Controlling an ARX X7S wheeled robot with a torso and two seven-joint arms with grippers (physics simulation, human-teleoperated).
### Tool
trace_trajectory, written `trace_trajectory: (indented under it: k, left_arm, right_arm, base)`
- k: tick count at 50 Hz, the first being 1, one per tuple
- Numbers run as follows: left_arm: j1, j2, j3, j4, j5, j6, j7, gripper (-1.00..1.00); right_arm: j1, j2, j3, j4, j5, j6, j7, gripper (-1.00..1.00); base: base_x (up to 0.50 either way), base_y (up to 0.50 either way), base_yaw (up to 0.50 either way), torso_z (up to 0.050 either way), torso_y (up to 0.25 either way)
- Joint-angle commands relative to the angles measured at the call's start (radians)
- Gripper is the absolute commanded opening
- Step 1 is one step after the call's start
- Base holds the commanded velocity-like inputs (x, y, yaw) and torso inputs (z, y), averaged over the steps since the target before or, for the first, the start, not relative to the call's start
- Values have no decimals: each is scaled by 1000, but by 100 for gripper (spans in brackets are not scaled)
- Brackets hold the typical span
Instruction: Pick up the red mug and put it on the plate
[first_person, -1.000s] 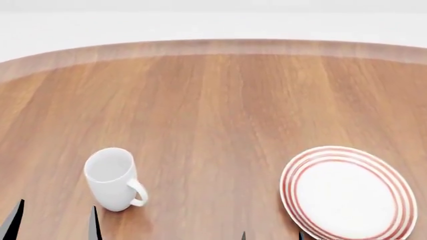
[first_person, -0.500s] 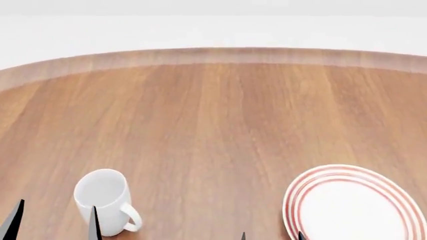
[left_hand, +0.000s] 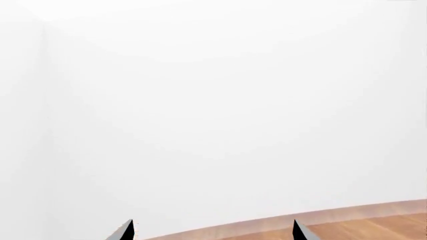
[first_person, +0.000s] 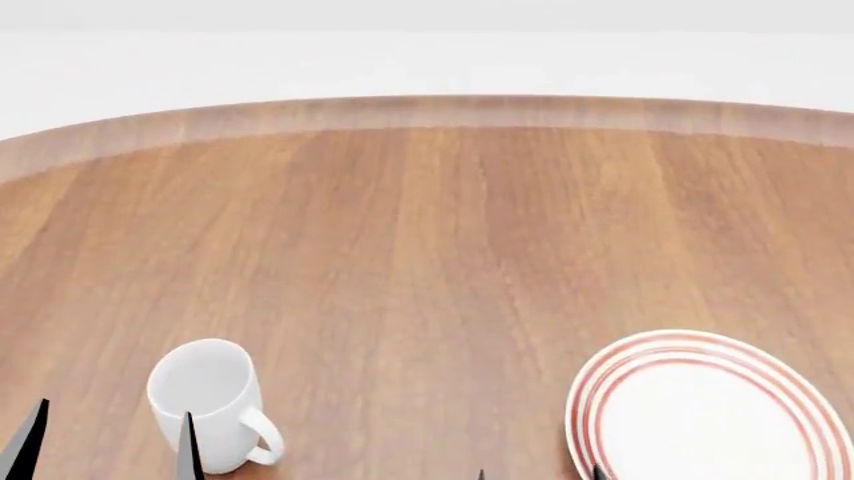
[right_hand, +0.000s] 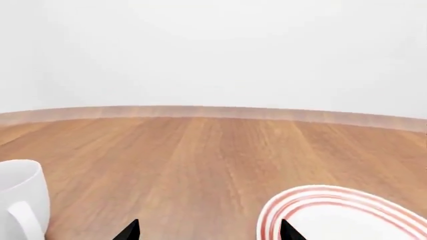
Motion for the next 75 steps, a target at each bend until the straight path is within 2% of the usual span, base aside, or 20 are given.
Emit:
trace_trajectory:
  k: [1,8,21,42,57,75]
  left_arm:
    - [-3,-3,7,-5,-7,10,2,100]
    - [-4,-5,10,-8,-8,16,0,100]
    - [-7,-8,18,-10,-17,21,3,100]
    - [-9,-13,26,-10,-18,21,-2,100]
    - [-10,-16,30,-10,-18,19,-8,100]
    - [-11,-19,34,-9,-19,18,-14,100]
  right_arm:
    - [-81,83,-2,-242,-7,86,31,100]
    - [-168,152,-11,-449,-26,168,63,100]
    - [-347,236,-33,-590,-110,107,83,100]
    - [-570,300,-33,-503,-196,-189,114,100]
    - [-590,277,-73,-320,-189,-373,100,100]
    - [-600,260,-117,-191,-223,-458,90,100]
  base:
    - [0,0,0,0,0]
    - [0,0,0,0,0]
    - [0,0,0,0,0]
    - [0,0,0,0,0]
    - [0,0,0,0,0]
    - [0,0,0,0,0]
